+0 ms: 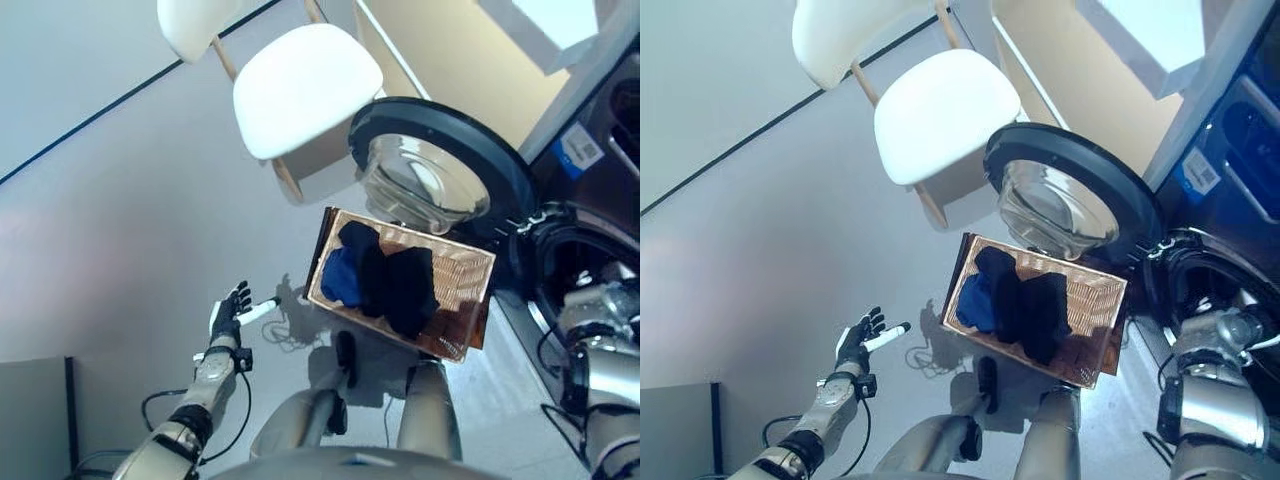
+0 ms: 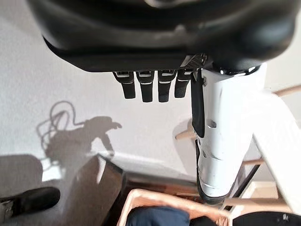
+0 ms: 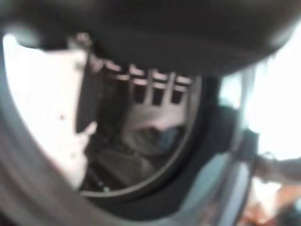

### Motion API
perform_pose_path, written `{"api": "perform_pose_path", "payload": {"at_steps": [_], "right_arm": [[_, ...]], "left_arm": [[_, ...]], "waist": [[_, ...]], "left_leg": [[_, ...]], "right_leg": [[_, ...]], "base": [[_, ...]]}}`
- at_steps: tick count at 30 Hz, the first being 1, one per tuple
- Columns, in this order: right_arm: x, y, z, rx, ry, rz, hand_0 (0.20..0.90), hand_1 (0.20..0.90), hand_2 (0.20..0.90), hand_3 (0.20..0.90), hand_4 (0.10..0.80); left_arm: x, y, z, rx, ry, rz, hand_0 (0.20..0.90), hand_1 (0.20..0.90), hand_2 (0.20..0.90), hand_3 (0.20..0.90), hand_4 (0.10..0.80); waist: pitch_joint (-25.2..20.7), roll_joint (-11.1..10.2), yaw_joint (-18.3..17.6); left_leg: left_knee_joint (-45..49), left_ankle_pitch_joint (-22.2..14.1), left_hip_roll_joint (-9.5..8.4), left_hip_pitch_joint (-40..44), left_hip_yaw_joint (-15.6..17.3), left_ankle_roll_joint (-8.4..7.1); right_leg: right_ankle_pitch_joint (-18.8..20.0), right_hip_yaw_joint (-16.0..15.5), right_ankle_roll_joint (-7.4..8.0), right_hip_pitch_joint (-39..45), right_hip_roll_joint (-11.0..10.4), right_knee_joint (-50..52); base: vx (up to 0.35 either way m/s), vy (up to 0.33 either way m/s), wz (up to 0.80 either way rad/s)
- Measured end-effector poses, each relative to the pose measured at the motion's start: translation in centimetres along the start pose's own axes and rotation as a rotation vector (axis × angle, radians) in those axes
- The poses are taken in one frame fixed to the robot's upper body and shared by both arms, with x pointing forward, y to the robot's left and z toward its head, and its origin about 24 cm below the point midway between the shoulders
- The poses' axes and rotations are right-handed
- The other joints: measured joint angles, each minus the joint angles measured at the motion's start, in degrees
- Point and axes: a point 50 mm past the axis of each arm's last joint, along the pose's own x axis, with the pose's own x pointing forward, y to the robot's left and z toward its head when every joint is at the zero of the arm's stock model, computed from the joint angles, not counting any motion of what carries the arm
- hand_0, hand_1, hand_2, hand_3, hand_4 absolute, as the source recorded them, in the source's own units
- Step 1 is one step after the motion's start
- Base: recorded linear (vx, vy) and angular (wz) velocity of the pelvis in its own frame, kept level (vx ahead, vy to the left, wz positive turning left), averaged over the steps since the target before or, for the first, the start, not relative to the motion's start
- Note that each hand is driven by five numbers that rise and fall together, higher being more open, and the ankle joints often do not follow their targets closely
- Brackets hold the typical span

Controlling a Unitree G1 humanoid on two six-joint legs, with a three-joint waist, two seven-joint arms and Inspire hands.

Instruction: Pick up the clothes and place them into the washing machine

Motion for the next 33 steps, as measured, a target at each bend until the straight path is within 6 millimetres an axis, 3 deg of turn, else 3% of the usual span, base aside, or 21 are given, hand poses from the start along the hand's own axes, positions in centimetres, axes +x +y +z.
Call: {"api": "perform_pose_path", "payload": {"at_steps": [5,8,13,17,27,33], "right_arm": [[-0.2,-1.3,-2.1,-0.177,0.005,0.002,0.9,0.9,0.9,0.9,0.8],[-0.6,-2.3,-4.5,-0.338,0.039,0.067,0.9,0.9,0.9,0.9,0.8],[-3.2,-2.4,-9.9,-0.619,0.098,0.261,0.9,0.9,0.9,0.9,0.8],[-4.7,-2.0,-12.1,-0.692,0.126,0.346,0.9,0.9,0.9,0.9,0.8],[-7.0,-0.9,-14.7,-0.93,0.106,0.494,0.9,0.9,0.9,0.9,0.8],[-8.5,-0.1,-16.1,-0.945,0.125,0.553,0.9,0.9,0.9,0.9,0.8]], "left_arm": [[-0.2,1.3,-0.7,0.039,0.021,0.034,0.9,0.9,0.9,0.9,0.8],[-0.3,2.4,-1.5,0.054,0.055,0.079,0.9,0.9,0.9,0.9,0.8],[-0.4,3.6,-1.8,0.067,0.072,0.108,0.9,0.9,0.9,0.9,0.8],[-0.4,3.7,-1.9,0.064,0.074,0.11,0.9,0.9,0.9,0.9,0.8],[-0.7,4.3,-3.0,0.096,0.142,0.135,0.9,0.9,0.9,0.9,0.8],[-0.5,4.3,-2.7,0.096,0.133,0.151,0.9,0.9,0.9,0.9,0.8]], "waist": [[-0.1,-0.87,-0.01],[-0.78,-2.64,-0.25],[-2.02,-6.09,-1.2],[-2.14,-6.37,-1.1],[-2.41,-7.43,0.31],[-1.74,-8.55,0.58]], "left_leg": [[0.01,-0.78,1.22,2.58,-0.11,-0.26],[0.01,-1.2,2.02,4.0,-0.17,-0.67],[0.01,-1.4,2.87,5.18,-0.67,-1.06],[-0.01,-1.81,2.6,6.33,-1.32,-1.25],[0.29,-1.59,2.5,4.81,-2.22,-0.93],[0.2,-1.54,2.51,4.29,-2.84,-0.87]], "right_leg": [[0.51,-0.82,-0.43,3.9,0.98,-2.69],[0.66,-1.2,-0.49,5.71,1.71,-3.41],[0.84,-2.23,-1.05,7.97,2.36,-4.95],[0.78,-2.52,-1.4,9.76,2.0,-5.77],[1.24,-4.13,-0.89,9.57,1.71,-6.54],[1.64,-4.79,-0.98,9.8,1.71,-7.6]], "base": [[0.013,-0.036,-0.04],[0.001,-0.021,0.03],[0.001,-0.012,0.08],[0.002,0.006,0.09],[-0.045,0.0,0.07],[-0.011,0.011,0.07]]}}
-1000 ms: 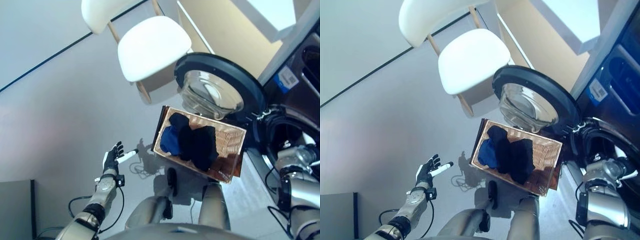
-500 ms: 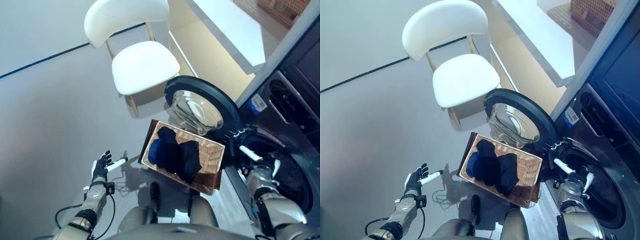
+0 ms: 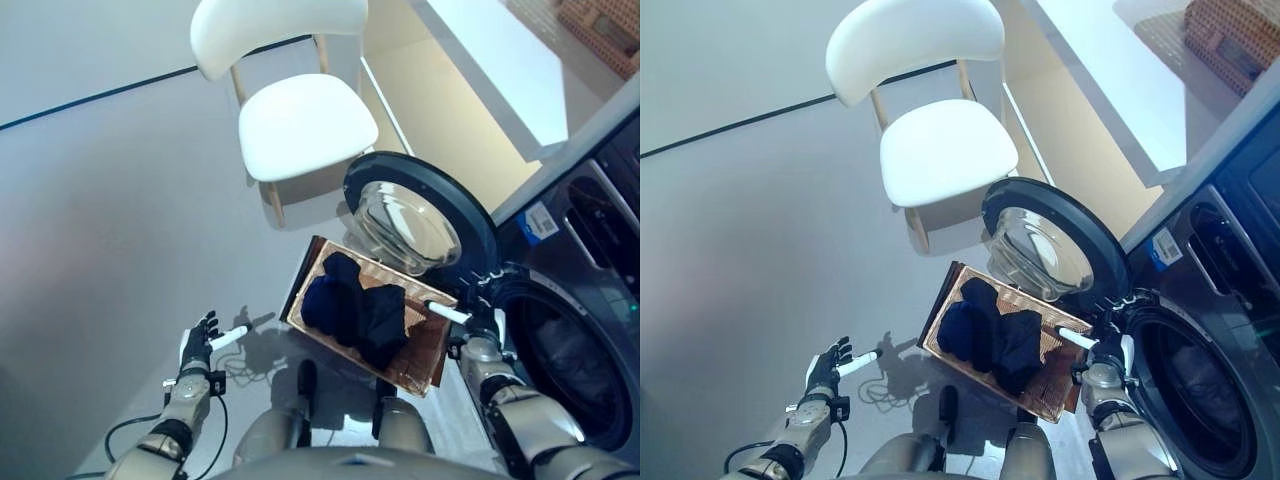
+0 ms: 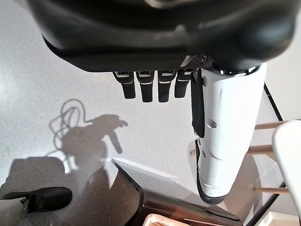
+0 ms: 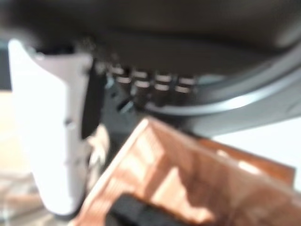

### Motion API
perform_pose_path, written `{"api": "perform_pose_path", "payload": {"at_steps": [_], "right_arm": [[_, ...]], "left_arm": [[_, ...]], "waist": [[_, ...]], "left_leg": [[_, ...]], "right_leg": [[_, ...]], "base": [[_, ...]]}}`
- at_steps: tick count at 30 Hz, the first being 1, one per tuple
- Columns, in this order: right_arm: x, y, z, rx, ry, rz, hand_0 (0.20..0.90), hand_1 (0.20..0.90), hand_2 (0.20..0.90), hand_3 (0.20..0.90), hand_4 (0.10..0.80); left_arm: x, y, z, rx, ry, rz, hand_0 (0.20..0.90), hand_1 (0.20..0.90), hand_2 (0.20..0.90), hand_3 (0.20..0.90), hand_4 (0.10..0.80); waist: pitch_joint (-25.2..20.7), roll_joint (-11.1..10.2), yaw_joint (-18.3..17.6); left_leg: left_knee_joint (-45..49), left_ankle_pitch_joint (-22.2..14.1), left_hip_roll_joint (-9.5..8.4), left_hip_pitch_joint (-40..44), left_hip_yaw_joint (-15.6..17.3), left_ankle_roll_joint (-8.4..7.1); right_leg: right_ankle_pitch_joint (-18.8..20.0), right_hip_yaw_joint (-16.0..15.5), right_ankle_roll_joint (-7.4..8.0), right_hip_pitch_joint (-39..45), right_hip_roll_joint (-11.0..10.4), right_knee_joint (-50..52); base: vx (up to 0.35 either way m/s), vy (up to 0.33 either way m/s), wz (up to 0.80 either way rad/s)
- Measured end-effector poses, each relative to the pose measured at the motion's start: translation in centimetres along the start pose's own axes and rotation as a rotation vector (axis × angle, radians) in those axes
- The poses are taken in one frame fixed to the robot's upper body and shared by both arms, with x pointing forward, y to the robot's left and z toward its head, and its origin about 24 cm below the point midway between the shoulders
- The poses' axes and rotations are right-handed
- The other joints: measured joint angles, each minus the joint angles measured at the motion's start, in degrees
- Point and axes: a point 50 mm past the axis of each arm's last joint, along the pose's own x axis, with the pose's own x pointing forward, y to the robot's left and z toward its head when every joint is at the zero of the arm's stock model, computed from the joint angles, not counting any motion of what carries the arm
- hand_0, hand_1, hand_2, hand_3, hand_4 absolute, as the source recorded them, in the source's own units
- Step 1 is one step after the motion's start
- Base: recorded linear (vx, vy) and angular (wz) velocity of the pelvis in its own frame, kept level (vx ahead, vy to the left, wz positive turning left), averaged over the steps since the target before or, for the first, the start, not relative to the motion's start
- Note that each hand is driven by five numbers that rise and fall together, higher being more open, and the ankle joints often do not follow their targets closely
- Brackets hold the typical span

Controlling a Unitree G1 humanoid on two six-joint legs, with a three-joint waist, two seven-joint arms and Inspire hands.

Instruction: Pick up the clothes and place them into the washing machine

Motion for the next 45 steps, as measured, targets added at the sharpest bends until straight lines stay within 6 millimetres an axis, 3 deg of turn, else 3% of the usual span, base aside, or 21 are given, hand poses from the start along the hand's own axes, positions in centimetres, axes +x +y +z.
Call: {"api": "perform_pose_path", "payload": {"at_steps": [4,10,20,28,39,44,45], "right_arm": [[-0.6,1.8,-0.5,-0.013,0.016,0.046,0.9,0.9,0.9,0.9,0.8],[-0.5,2.5,0.2,-0.058,0.034,0.052,0.9,0.9,0.9,0.9,0.8],[0.1,3.2,5.2,-0.092,-0.05,0.029,0.9,0.9,0.9,0.9,0.8],[0.2,3.1,7.0,-0.099,-0.056,-0.008,0.9,0.9,0.9,0.9,0.8],[0.4,2.4,6.6,-0.194,-0.029,-0.039,0.9,0.9,0.9,0.9,0.8],[0.6,2.1,7.3,-0.224,-0.057,-0.028,0.9,0.9,0.9,0.9,0.8],[0.6,2.1,7.7,-0.222,-0.063,-0.022,0.851,0.851,0.851,0.851,0.765]], "left_arm": [[0.3,-0.4,0.9,-0.005,-0.024,-0.01,0.9,0.9,0.9,0.9,0.8],[0.7,-1.1,2.5,-0.005,-0.069,-0.026,0.9,0.9,0.9,0.9,0.8],[0.9,-2.2,6.0,-0.04,-0.194,-0.055,0.9,0.9,0.9,0.9,0.8],[0.3,-3.3,10.2,-0.094,-0.36,-0.104,0.9,0.9,0.9,0.9,0.8],[0.3,-3.3,10.2,-0.094,-0.358,-0.097,0.9,0.9,0.9,0.9,0.8],[0.0,-3.4,10.8,-0.1,-0.388,-0.11,0.9,0.9,0.9,0.9,0.8],[0.0,-3.4,11.0,-0.1,-0.394,-0.113,0.9,0.9,0.9,0.9,0.8]], "waist": [[0.45,-0.39,0.94],[2.3,-0.82,1.63],[9.14,-0.28,5.48],[10.74,-0.08,6.36],[10.74,-0.08,7.41],[10.78,-0.09,7.5],[10.78,-0.09,7.48]], "left_leg": [[0.06,-0.01,0.03,-0.18,-0.71,-0.04],[0.51,0.39,-0.11,-2.72,-2.93,-0.86],[2.36,0.95,-0.33,-7.06,-3.75,-0.78],[3.69,1.14,-0.52,-11.77,-3.87,-0.79],[3.78,1.12,-0.88,-12.16,-3.87,-0.81],[4.33,1.2,-1.25,-14.41,-3.83,-0.7],[4.56,1.23,-1.34,-14.92,-3.82,-0.66]], "right_leg": [[0.42,-0.86,0.07,0.9,-0.01,-1.32],[0.83,-3.76,0.08,0.75,-0.49,-2.59],[1.39,-6.87,-0.03,-0.51,-1.06,-3.34],[1.41,-8.64,-0.02,-3.51,-1.37,-3.3],[1.39,-9.29,-0.03,-3.39,-1.72,-3.7],[1.39,-9.2,-0.02,-5.86,-2.22,-2.57],[1.34,-9.16,-0.1,-6.41,-2.34,-2.22]], "base": [[-0.021,0.007,0.2],[-0.036,0.0,0.28],[-0.032,0.027,0.13],[-0.005,0.016,0.14],[0.0,0.004,0.01],[-0.037,0.015,0.01],[-0.038,0.02,-0.01]]}}
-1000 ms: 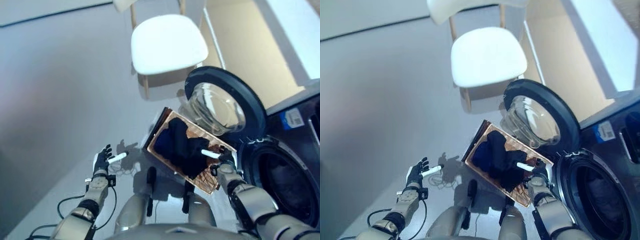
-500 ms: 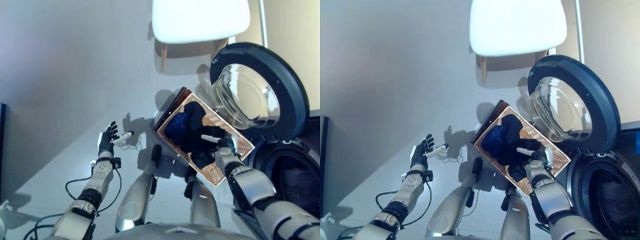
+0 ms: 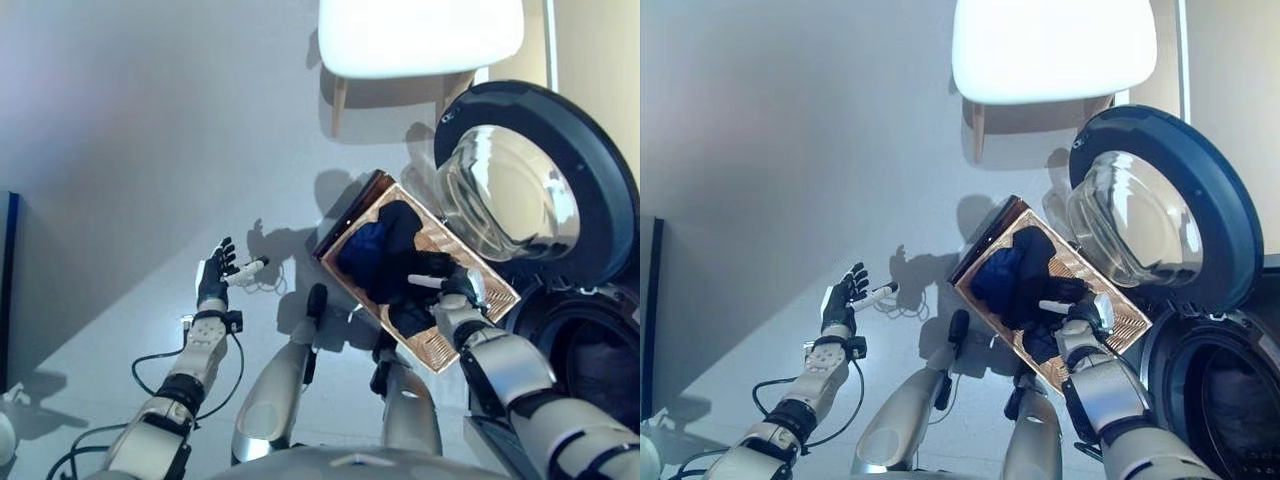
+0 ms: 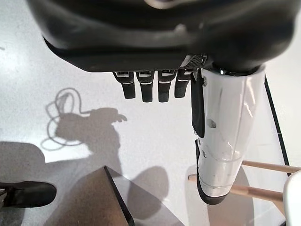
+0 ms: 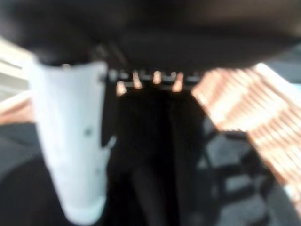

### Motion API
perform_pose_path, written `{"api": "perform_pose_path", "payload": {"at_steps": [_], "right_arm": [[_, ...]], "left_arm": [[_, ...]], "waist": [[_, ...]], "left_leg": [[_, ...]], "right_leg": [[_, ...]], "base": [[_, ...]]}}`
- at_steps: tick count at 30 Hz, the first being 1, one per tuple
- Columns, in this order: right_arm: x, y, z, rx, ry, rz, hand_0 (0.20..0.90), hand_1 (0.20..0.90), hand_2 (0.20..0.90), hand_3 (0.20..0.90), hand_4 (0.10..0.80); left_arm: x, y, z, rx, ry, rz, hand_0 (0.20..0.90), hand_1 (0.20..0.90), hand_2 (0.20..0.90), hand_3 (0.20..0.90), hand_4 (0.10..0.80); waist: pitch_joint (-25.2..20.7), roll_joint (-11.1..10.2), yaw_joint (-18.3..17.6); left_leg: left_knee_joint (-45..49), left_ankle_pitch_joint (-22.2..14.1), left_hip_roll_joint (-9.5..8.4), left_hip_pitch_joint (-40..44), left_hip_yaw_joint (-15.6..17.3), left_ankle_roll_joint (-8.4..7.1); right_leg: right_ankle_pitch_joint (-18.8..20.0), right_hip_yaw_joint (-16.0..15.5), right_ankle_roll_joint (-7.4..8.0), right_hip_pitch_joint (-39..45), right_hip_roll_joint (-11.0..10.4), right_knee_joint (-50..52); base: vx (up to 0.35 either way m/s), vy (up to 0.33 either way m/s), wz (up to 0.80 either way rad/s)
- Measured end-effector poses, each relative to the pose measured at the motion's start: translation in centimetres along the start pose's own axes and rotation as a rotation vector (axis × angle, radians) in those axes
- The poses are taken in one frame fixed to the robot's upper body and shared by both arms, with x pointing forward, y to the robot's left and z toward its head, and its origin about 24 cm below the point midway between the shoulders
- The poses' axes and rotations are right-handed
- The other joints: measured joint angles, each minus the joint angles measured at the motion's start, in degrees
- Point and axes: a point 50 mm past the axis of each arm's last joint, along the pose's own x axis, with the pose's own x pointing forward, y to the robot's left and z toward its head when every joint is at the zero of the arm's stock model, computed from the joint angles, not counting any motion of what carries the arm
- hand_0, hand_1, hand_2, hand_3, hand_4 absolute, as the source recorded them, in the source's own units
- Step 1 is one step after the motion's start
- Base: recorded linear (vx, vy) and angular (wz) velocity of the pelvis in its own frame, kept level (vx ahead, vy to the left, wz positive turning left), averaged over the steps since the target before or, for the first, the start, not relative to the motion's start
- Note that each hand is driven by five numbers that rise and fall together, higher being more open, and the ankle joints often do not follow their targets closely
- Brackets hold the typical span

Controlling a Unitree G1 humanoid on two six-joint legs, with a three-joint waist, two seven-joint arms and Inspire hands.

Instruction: Pick up the clothes and place them into the washing machine

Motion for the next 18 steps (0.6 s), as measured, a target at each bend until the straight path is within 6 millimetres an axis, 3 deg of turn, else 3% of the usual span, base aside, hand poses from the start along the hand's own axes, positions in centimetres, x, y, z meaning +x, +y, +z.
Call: {"api": "perform_pose_path", "payload": {"at_steps": [1,2,3,10,18], "right_arm": [[0.0,0.0,0.1,0.001,-0.003,0.0,0.68,0.68,0.68,0.68,0.643],[0.0,0.0,0.2,0.001,-0.007,0.001,0.282,0.282,0.282,0.282,0.359],[0.0,-0.1,0.4,0.001,-0.011,-0.001,0.2,0.2,0.2,0.2,0.3],[0.4,-1.0,0.9,0.005,-0.029,-0.025,0.2,0.2,0.2,0.2,0.3],[0.3,-0.7,1.1,0.008,-0.036,0.003,0.2,0.2,0.2,0.2,0.3]], "left_arm": [[0.0,0.0,0.1,-0.001,-0.002,-0.001,0.9,0.9,0.9,0.9,0.8],[0.0,0.0,0.1,-0.002,-0.004,-0.005,0.9,0.9,0.9,0.9,0.8],[0.0,-0.1,0.3,-0.004,-0.01,-0.012,0.9,0.9,0.9,0.9,0.8],[0.1,-0.2,0.5,-0.005,-0.015,-0.02,0.9,0.9,0.9,0.9,0.8],[0.1,-0.2,0.4,0.002,-0.015,-0.021,0.9,0.9,0.9,0.9,0.8]], "waist": [[0.01,-0.01,0.02],[0.01,-0.01,0.02],[0.01,-0.01,0.03],[0.43,0.04,-0.04],[0.5,0.03,0.06]], "left_leg": [[0.06,0.0,0.0,-0.19,0.01,0.0],[0.18,0.06,0.0,-0.42,0.01,0.09],[0.65,0.04,-0.01,-1.04,0.06,0.07],[1.36,0.04,0.06,-1.98,0.33,0.07],[1.52,-0.08,0.05,-1.96,0.38,-0.1]], "right_leg": [[0.01,0.0,0.02,-0.17,-0.01,0.0],[0.02,0.0,0.03,-0.36,-0.02,0.07],[0.01,0.0,0.01,-0.78,-0.02,0.21],[-0.06,0.47,-0.11,-2.06,-0.06,1.37],[-0.17,0.68,-0.3,-2.26,-0.15,2.03]], "base": [[-0.038,0.026,-0.01],[0.0,0.0,0.0],[-0.027,0.023,-0.03],[-0.005,0.007,-0.01],[0.004,0.001,0.0]]}}
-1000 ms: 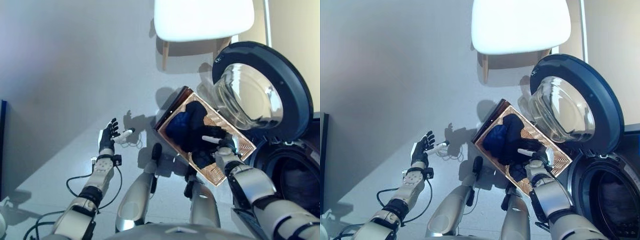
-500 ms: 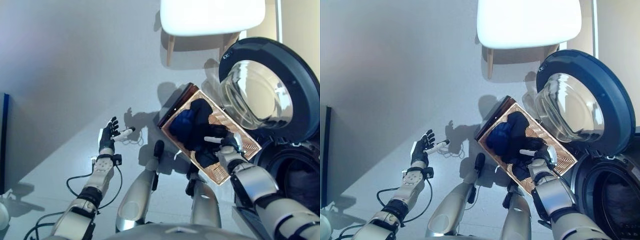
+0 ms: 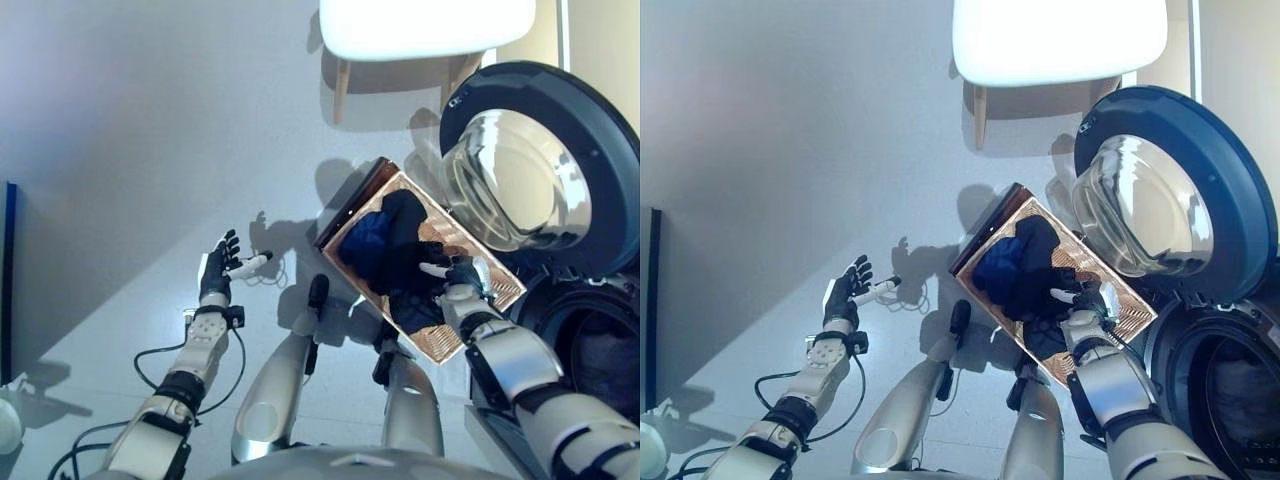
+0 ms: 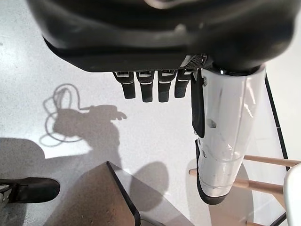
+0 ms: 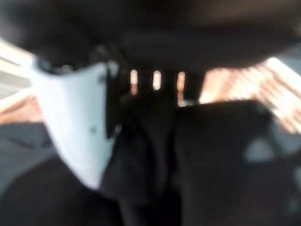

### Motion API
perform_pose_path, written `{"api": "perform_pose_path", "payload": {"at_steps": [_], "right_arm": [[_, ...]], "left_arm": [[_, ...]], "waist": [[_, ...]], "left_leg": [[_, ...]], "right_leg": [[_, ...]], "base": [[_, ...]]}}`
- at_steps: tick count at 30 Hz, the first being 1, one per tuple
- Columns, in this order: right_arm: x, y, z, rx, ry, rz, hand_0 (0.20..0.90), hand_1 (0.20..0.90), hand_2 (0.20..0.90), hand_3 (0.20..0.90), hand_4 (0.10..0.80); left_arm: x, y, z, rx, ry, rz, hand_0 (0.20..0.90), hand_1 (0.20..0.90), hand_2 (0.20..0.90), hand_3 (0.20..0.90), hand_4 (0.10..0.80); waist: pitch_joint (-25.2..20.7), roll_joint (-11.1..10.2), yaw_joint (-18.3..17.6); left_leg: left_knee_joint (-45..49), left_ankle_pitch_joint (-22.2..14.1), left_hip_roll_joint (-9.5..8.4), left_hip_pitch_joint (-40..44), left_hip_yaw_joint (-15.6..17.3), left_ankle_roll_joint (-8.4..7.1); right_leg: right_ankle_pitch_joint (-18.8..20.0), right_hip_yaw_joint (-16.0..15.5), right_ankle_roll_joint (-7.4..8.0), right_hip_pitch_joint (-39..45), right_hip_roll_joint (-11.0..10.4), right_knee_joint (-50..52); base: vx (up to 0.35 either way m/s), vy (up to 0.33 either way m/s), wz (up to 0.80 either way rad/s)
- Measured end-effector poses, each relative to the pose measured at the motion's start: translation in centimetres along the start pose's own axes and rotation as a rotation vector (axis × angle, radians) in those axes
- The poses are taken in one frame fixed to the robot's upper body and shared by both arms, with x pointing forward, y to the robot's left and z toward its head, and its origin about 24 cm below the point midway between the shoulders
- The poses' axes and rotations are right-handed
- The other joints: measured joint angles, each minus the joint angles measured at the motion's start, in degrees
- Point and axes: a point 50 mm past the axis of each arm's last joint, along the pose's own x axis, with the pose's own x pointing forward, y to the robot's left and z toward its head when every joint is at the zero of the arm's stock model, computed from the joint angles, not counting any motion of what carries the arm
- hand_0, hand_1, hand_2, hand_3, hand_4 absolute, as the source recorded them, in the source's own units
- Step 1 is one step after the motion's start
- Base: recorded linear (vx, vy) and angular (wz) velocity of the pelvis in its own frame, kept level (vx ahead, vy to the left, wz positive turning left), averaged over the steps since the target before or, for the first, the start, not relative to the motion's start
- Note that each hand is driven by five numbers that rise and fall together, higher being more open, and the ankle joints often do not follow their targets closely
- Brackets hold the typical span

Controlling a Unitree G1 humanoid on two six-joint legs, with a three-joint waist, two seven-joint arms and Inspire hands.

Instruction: Pick up the clothes and place them into the washing machine

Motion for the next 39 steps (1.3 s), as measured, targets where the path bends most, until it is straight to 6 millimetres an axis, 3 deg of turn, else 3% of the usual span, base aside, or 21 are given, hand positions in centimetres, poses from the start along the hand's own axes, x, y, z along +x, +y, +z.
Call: {"api": "perform_pose_path", "payload": {"at_steps": [11,14,17,21,29,34,39], "right_arm": [[0.0,0.1,-0.4,0.049,0.017,0.013,0.2,0.2,0.2,0.2,0.3],[-0.2,0.2,-1.8,0.107,0.039,0.017,0.2,0.2,0.2,0.2,0.3],[-0.5,0.1,-4.7,0.197,0.118,0.003,0.2,0.2,0.2,0.2,0.3],[-1.4,0.8,-7.8,0.328,0.193,-0.008,0.2,0.2,0.2,0.2,0.3],[-2.8,1.4,-11.4,0.464,0.267,-0.032,0.2,0.2,0.2,0.2,0.3],[-3.1,1.3,-12.0,0.516,0.278,-0.053,0.2,0.2,0.2,0.2,0.3],[-3.4,1.5,-10.2,0.76,0.181,-0.074,0.2,0.2,0.2,0.2,0.3]], "left_arm": [[0.0,0.3,-0.4,0.002,0.019,0.014,0.9,0.9,0.9,0.9,0.8],[-0.1,0.8,-1.6,0.02,0.072,0.032,0.9,0.9,0.9,0.9,0.8],[-1.1,1.5,-3.5,0.035,0.14,0.051,0.9,0.9,0.9,0.9,0.8],[-2.5,2.7,-6.0,0.057,0.235,0.085,0.9,0.9,0.9,0.9,0.8],[-3.4,3.6,-7.4,0.065,0.29,0.111,0.9,0.9,0.9,0.9,0.8],[-3.6,3.9,-7.5,0.066,0.296,0.118,0.9,0.9,0.9,0.9,0.8],[-4.2,4.1,-8.3,0.047,0.322,0.133,0.9,0.9,0.9,0.9,0.8]], "waist": [[-0.25,0.0,-0.2],[-0.42,-0.07,-0.51],[-3.26,-0.61,-1.7],[-6.44,-2.64,-3.51],[-8.38,-4.27,-6.28],[-8.86,-4.08,-7.81],[-9.32,-3.23,-9.33]], "left_leg": [[0.19,0.12,-0.02,1.37,0.86,0.19],[-0.02,-0.08,0.03,3.63,1.28,-0.04],[-0.17,-0.69,0.14,5.27,1.5,0.16],[-0.65,-1.24,0.3,7.64,3.27,0.83],[-2.3,-1.76,0.73,12.83,6.62,1.46],[-2.96,-1.92,1.33,14.44,8.49,1.64],[-4.26,-2.22,1.54,16.45,11.2,1.75]], "right_leg": [[0.0,0.87,0.0,0.74,-0.07,0.57],[-0.01,1.32,0.01,2.67,-0.03,0.55],[-0.01,1.5,0.03,4.39,0.12,-0.12],[0.0,3.3,0.06,5.62,0.34,-0.52],[0.59,6.84,0.28,8.61,1.13,-2.12],[0.97,8.56,0.26,8.88,1.97,-2.75],[1.22,11.12,0.43,9.4,2.6,-3.12]], "base": [[0.041,-0.018,-0.04],[0.091,-0.06,-0.1],[0.057,-0.044,-0.19],[0.054,-0.04,-0.3],[0.059,-0.038,-0.26],[0.029,-0.022,-0.27],[0.021,-0.006,-0.23]]}}
